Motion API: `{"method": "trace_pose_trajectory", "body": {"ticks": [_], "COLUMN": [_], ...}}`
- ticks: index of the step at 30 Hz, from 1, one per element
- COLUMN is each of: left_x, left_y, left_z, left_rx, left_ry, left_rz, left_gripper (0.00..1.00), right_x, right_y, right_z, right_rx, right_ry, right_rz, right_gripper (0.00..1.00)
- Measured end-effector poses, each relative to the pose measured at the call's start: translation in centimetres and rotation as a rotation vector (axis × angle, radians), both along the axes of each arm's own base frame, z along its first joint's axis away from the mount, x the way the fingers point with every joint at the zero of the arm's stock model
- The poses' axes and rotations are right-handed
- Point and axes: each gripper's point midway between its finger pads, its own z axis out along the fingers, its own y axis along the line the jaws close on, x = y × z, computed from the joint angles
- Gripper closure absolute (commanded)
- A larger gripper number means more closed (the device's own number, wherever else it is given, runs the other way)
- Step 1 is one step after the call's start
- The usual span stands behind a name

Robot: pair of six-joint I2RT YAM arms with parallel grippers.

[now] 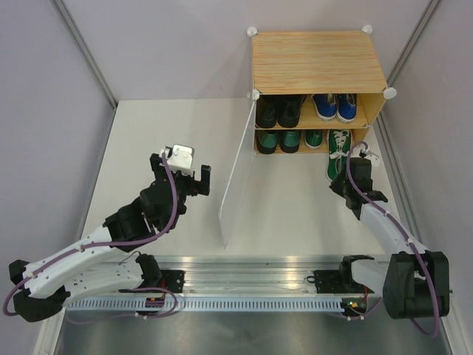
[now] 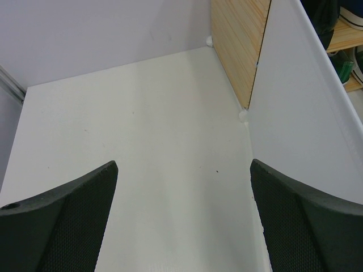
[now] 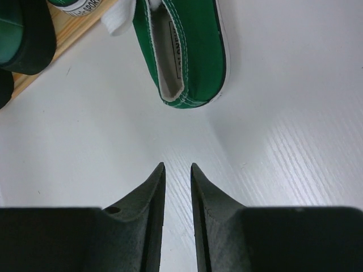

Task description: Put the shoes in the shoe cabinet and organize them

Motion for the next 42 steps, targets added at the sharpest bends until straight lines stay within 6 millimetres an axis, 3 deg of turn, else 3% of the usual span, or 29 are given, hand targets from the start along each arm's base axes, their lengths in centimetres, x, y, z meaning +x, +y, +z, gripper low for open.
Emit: {"method": "trace_pose_trajectory", "body": {"ticks": [6, 16, 28, 33, 42], "left_x": [0.0, 0.0, -0.3, -0.3, -0.4], "left_y": [0.1, 0.1, 0.5, 0.2, 0.3], "left_z": [0.0, 0.0, 0.6, 0.6, 0.6], "left_rx": [0.0, 0.002, -0.019, -0.015, -0.001], "left_ry": [-0.001, -0.001, -0.013, -0.012, -0.016], "left_rz": [0.005, 0.004, 0.0, -0.018, -0.026], "left_gripper": [0.0, 0.0, 0.0, 0.0, 0.0], "right_x": [0.0, 1.7, 7.4, 9.7, 11.8], "right_y": [0.0, -1.3, -4.1, -5.4, -4.3], "right_z": [-2.3, -6.8, -5.9, -4.6, -2.7], "right_rx": [0.011, -0.04, -0.125, -0.131, -0.094], "right_ry": [0.062, 0.157, 0.144, 0.106, 0.014], "right_rz": [-0.021, -0.084, -0.134, -0.153, -0.087], "right_gripper": [0.67, 0.69, 0.73, 0.73, 0.73]}}
